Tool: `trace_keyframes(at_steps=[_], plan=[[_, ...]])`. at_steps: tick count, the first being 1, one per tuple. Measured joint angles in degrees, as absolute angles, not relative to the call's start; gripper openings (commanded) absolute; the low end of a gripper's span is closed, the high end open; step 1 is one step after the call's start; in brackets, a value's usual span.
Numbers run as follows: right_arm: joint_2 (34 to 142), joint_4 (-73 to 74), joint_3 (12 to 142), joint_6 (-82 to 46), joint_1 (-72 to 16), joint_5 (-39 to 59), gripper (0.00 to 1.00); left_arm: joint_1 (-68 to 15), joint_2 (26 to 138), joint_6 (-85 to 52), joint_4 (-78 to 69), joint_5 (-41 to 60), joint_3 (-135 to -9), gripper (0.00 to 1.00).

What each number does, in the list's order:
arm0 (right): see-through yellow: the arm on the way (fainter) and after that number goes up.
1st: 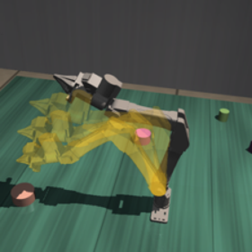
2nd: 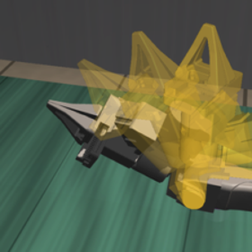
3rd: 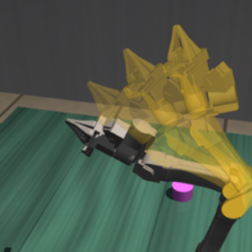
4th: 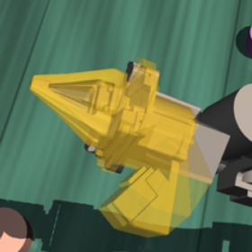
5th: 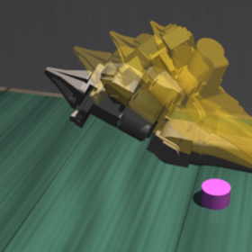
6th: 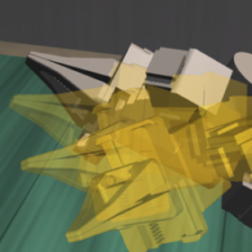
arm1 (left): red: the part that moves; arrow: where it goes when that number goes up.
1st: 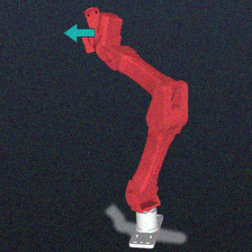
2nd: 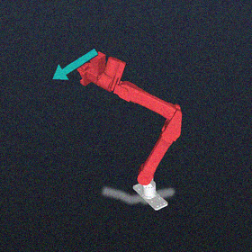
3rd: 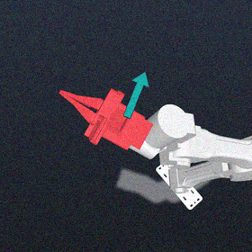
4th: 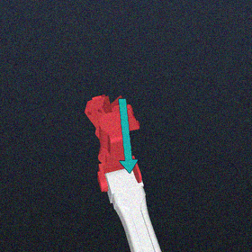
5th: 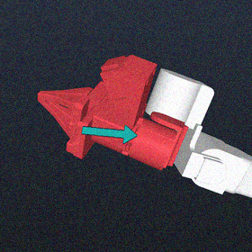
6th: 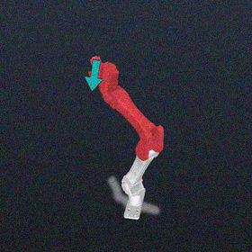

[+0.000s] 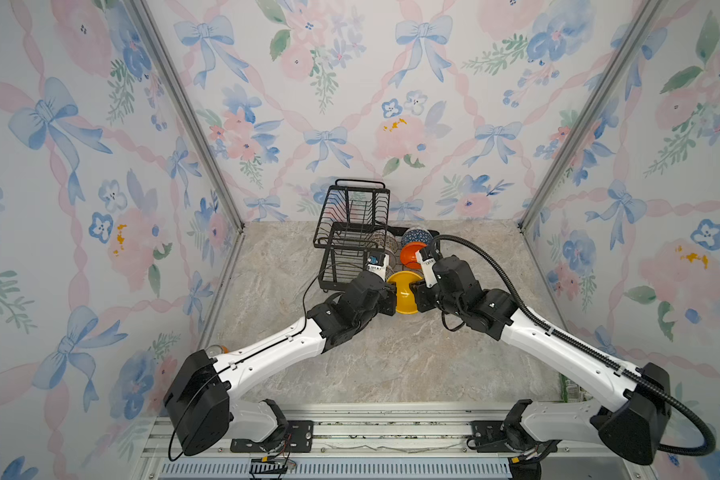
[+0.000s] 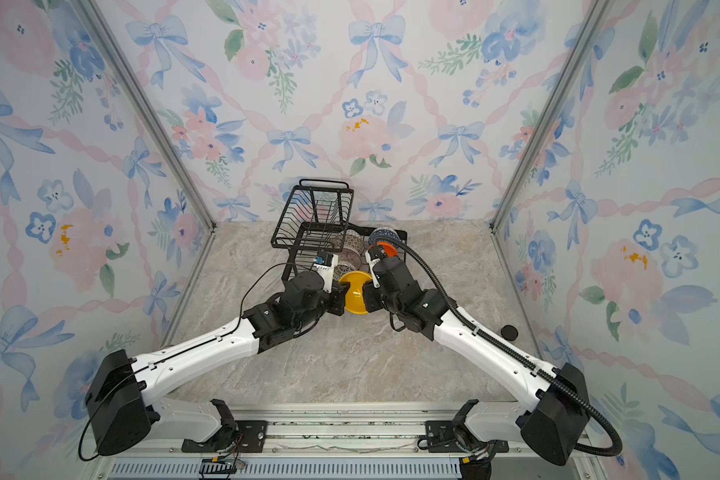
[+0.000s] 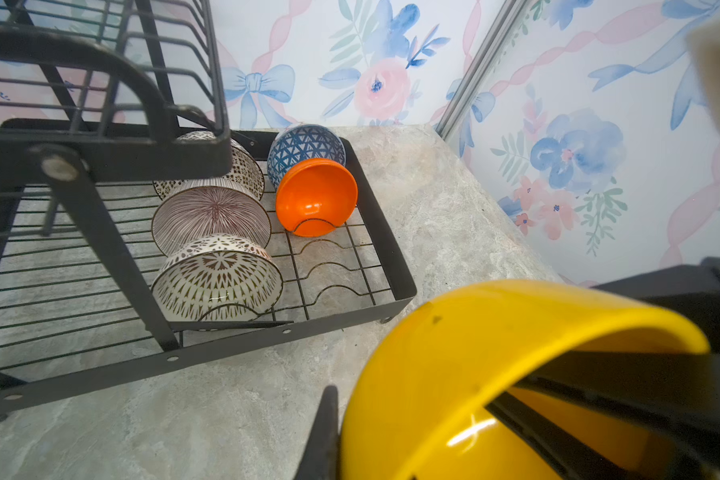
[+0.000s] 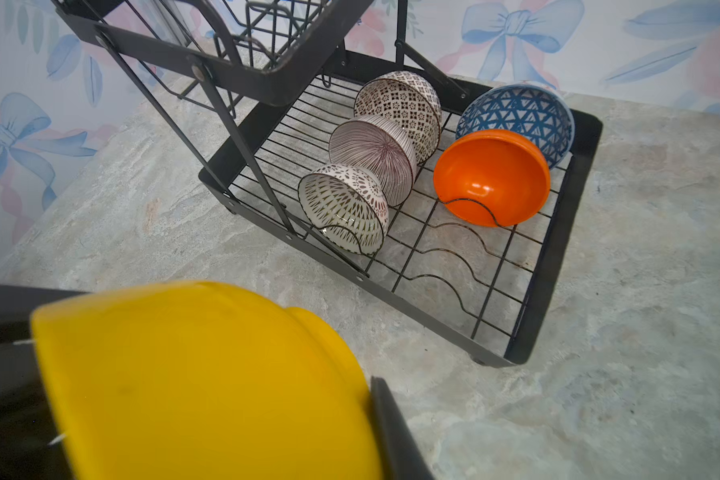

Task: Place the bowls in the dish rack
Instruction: 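Grasp the yellow bowl's rim with the right gripper beside the left gripper, then carry the yellow bowl into the rack with the right gripper while the left opens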

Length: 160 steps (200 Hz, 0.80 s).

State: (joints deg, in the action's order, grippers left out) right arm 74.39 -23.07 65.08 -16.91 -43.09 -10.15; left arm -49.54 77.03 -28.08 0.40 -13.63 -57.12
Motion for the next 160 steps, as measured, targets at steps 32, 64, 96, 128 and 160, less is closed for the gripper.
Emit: trace_keyframes(at_steps=[32, 64, 96, 128, 160], plan=[[74.4, -23.3, 65.1, -16.5, -43.1, -10.9, 0.03, -49.5, 77.0, -28.0, 0.1, -13.3, -57.0, 0.00], [74.4, -23.6, 65.3, -16.1, -42.9, -11.0, 0.00, -49.5, 76.9, -27.4, 0.1, -12.2, -57.0, 0.19], [74.4, -26.1, 66.3, -13.8, -40.4, -10.8, 0.00, -49.3, 75.6, -24.6, 1.5, -7.9, -57.1, 0.72], [74.4, -26.9, 68.5, -10.3, -38.3, -10.9, 0.00, -48.6, 73.6, -22.7, 3.9, -5.5, -57.2, 0.98], [75.6, -25.9, 69.4, -4.6, -36.3, -12.8, 0.00, -46.9, 70.6, -22.1, 6.2, -4.8, -57.1, 0.98]])
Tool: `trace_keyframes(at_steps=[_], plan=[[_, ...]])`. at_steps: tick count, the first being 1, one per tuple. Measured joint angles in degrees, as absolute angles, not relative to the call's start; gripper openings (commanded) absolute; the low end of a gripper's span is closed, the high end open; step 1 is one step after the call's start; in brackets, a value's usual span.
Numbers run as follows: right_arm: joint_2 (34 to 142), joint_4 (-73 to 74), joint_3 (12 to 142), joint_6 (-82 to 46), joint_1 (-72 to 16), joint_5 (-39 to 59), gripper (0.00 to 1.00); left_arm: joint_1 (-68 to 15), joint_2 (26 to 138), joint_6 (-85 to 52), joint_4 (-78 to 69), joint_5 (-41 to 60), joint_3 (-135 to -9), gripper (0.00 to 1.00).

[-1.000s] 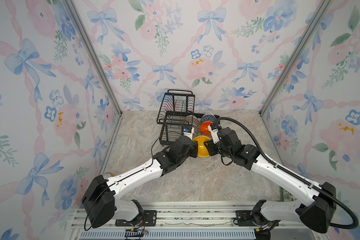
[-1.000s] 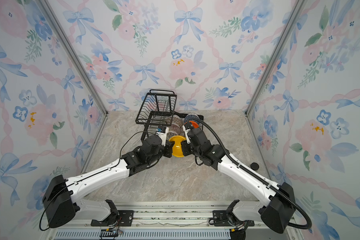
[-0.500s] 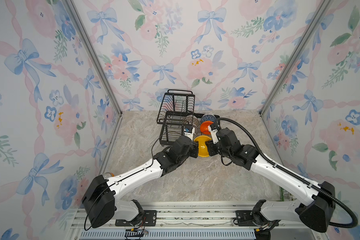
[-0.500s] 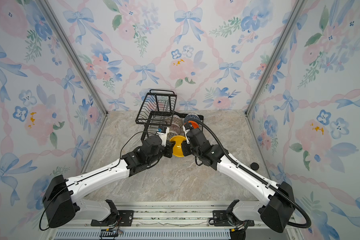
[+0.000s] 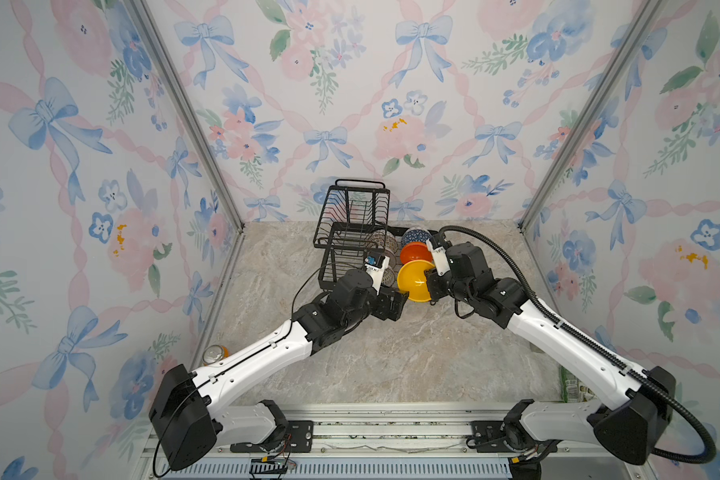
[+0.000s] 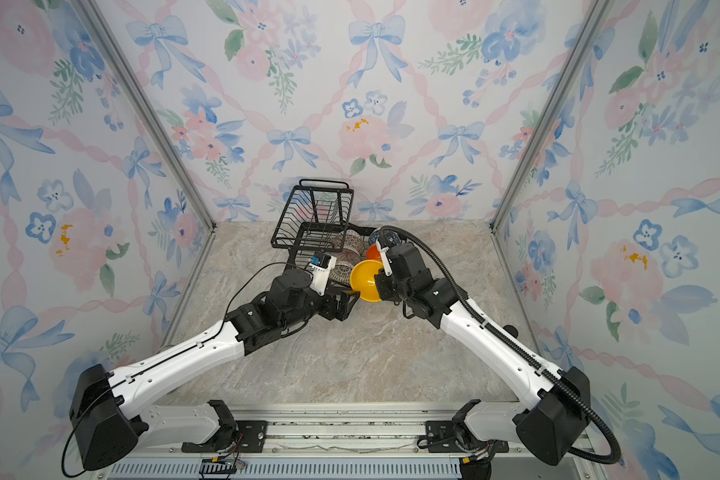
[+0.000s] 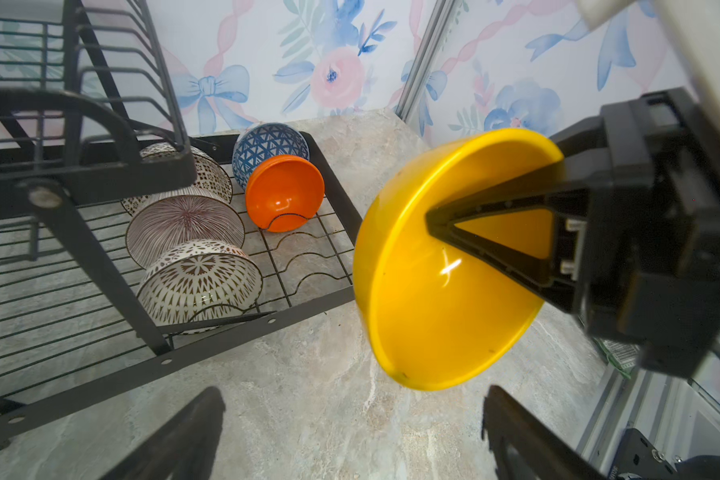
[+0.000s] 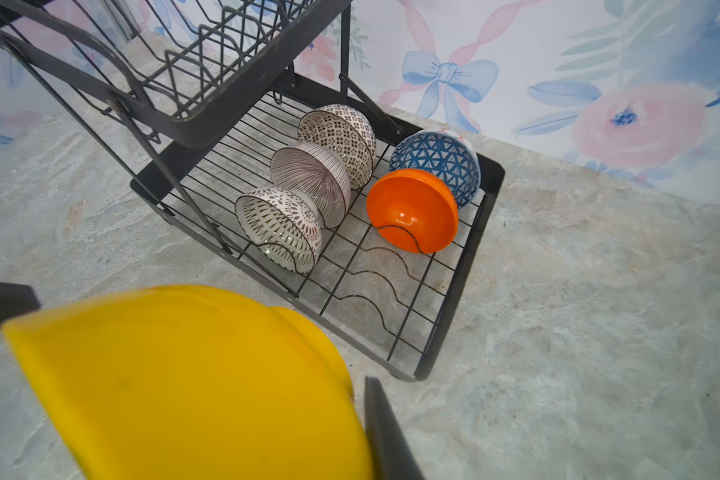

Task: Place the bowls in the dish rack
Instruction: 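Carry the yellow bowl into the rack with the right gripper while the left opens, then lower the yellow bowl into the rack slot beside the orange bowl with the right gripper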

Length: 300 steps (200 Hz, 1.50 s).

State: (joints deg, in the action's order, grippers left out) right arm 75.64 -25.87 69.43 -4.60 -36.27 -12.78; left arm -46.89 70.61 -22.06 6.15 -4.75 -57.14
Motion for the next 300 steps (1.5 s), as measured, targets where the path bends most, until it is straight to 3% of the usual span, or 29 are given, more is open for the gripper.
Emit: trace_keyframes(at_steps=[78, 114, 170, 300], plan=[[81.6, -9.8, 64.2, 12.2, -35.5, -23.4, 0.00, -39.1, 61.3, -22.1, 9.7, -3.0, -52.0, 0.98], [82.9, 4.1, 56.8, 22.3, -34.9, -24.1, 0.00, -36.9, 58.8, -22.1, 11.0, -1.6, -49.1, 0.98], [90.5, 20.8, 55.8, 33.7, -32.2, -25.0, 0.00, -35.1, 56.6, -22.1, 12.3, 0.1, -46.9, 0.98], [104.8, 40.1, 54.1, 48.7, -31.0, -28.6, 0.00, -32.5, 54.3, -22.1, 15.0, 2.1, -45.2, 0.98]])
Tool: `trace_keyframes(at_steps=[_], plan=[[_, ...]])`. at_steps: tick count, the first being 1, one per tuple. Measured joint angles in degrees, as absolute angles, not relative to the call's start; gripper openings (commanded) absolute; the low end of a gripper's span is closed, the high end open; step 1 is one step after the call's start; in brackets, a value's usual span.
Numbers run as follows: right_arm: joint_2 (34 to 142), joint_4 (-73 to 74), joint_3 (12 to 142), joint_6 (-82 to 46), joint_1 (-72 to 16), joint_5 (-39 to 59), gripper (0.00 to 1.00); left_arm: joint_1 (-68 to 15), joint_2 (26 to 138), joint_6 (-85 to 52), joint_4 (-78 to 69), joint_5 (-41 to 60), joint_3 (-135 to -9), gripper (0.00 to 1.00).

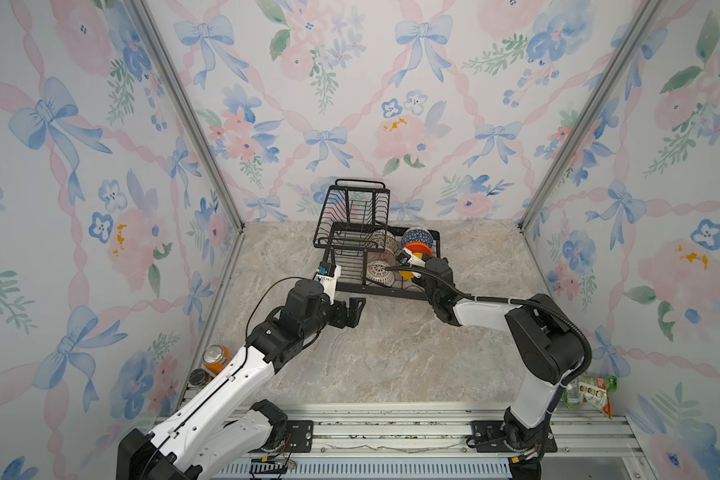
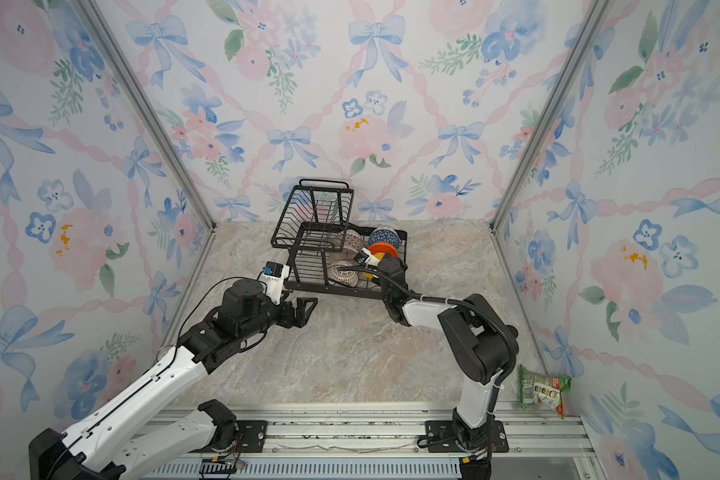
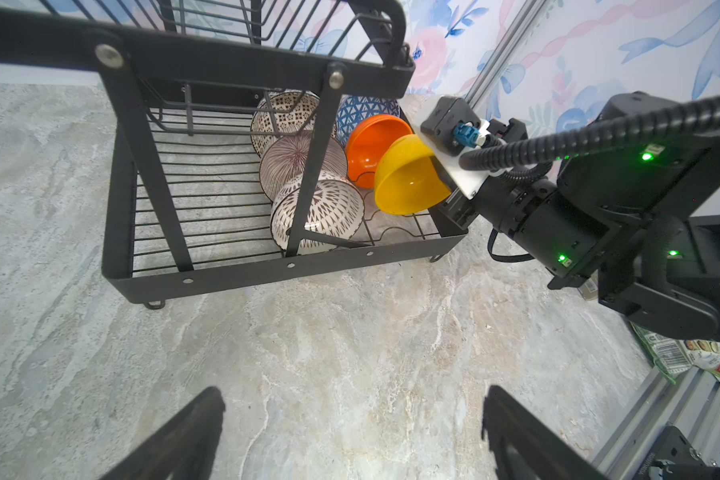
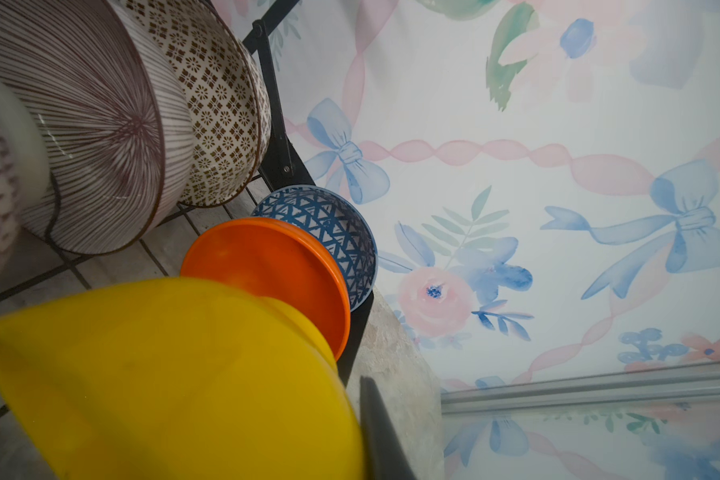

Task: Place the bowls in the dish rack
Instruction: 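Lower the yellow bowl into the rack slot beside the orange bowl with the right gripper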

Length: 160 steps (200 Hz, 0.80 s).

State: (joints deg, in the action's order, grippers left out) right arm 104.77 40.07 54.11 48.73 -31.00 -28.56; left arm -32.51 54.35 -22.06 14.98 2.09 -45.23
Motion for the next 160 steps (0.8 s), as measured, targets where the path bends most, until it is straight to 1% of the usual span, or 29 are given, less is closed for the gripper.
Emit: trace_keyframes(at_steps=[72, 123, 160], plan=[[108.9, 47.4, 54.1, 52.6, -29.0, -29.3, 0.00, -31.2, 53.3, -22.0, 16.1, 2.5, -45.1, 0.98], [112.7, 50.7, 54.2, 54.5, -28.9, -29.1, 0.00, -30.9, 53.3, -21.8, 16.6, 2.7, -45.1, 0.98], [113.6, 52.6, 54.3, 54.7, -28.9, -28.9, 0.00, -30.5, 53.3, -21.6, 17.0, 2.9, -45.1, 0.98]])
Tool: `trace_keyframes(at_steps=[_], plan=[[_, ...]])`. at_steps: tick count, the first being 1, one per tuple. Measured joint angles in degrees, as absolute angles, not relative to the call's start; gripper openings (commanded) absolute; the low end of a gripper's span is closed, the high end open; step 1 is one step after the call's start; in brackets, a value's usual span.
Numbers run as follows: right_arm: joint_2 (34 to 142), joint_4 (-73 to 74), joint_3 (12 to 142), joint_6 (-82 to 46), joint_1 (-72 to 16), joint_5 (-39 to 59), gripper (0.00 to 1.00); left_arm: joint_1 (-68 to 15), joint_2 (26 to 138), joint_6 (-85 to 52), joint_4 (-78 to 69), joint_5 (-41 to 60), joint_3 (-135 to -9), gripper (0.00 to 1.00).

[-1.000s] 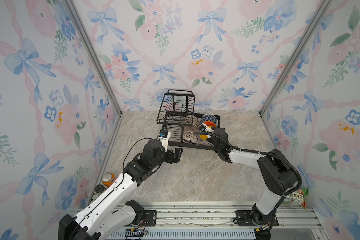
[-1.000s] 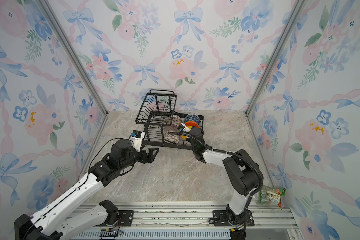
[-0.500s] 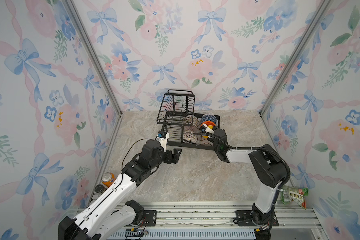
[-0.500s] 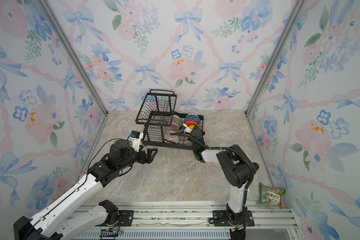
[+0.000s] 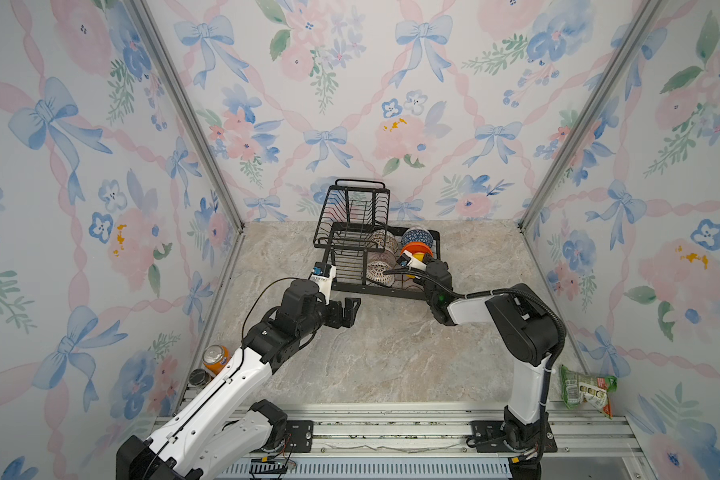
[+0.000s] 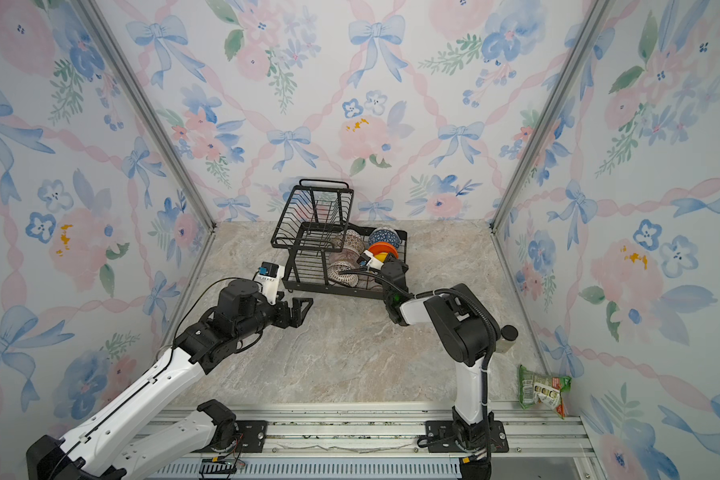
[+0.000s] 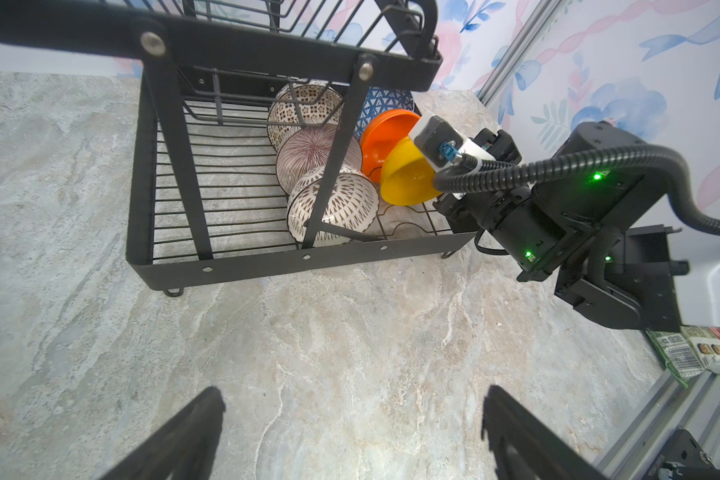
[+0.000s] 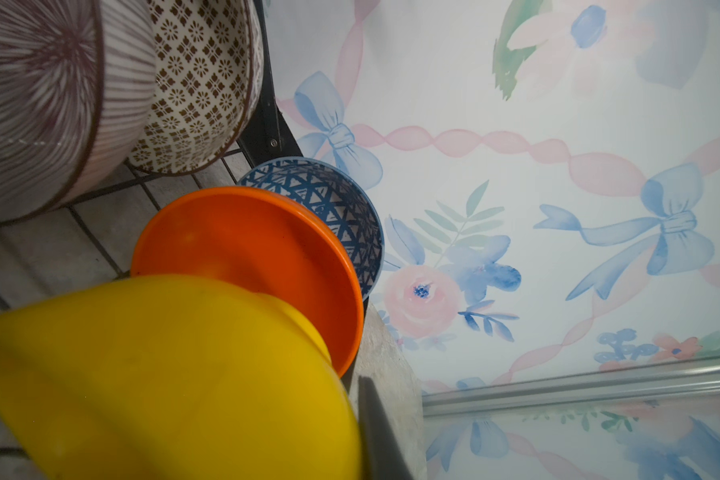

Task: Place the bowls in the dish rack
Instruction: 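Lower the yellow bowl into the rack slot beside the orange bowl with the right gripper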

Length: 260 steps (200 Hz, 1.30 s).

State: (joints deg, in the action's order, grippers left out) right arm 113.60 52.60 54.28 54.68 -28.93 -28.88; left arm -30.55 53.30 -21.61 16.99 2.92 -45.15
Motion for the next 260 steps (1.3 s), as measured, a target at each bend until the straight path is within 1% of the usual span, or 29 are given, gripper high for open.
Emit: trace_keyframes(at_steps=[62, 128, 190, 219, 246, 260], plan=[[113.5, 51.8, 54.1, 53.7, -28.9, -25.5, 0.00, -30.3, 53.3, -21.4, 17.1, 3.1, -45.1, 0.98], [109.9, 42.2, 54.1, 51.5, -28.8, -21.8, 0.00, -30.0, 53.3, -21.4, 17.1, 3.6, -45.1, 0.98], [108.2, 37.0, 54.1, 50.9, -28.5, -20.4, 0.16, -29.9, 53.3, -21.4, 17.1, 4.0, -45.1, 0.98], [107.5, 35.5, 54.1, 50.0, -28.5, -20.0, 0.21, -29.9, 52.6, -21.4, 17.3, 4.0, -45.1, 0.98], [106.8, 32.6, 54.1, 48.6, -28.5, -19.5, 0.31, -29.9, 52.3, -21.4, 17.3, 4.1, -45.1, 0.98], [106.7, 31.1, 54.1, 48.0, -28.5, -19.2, 0.33, -29.9, 52.3, -21.4, 17.3, 4.2, -45.1, 0.98]])
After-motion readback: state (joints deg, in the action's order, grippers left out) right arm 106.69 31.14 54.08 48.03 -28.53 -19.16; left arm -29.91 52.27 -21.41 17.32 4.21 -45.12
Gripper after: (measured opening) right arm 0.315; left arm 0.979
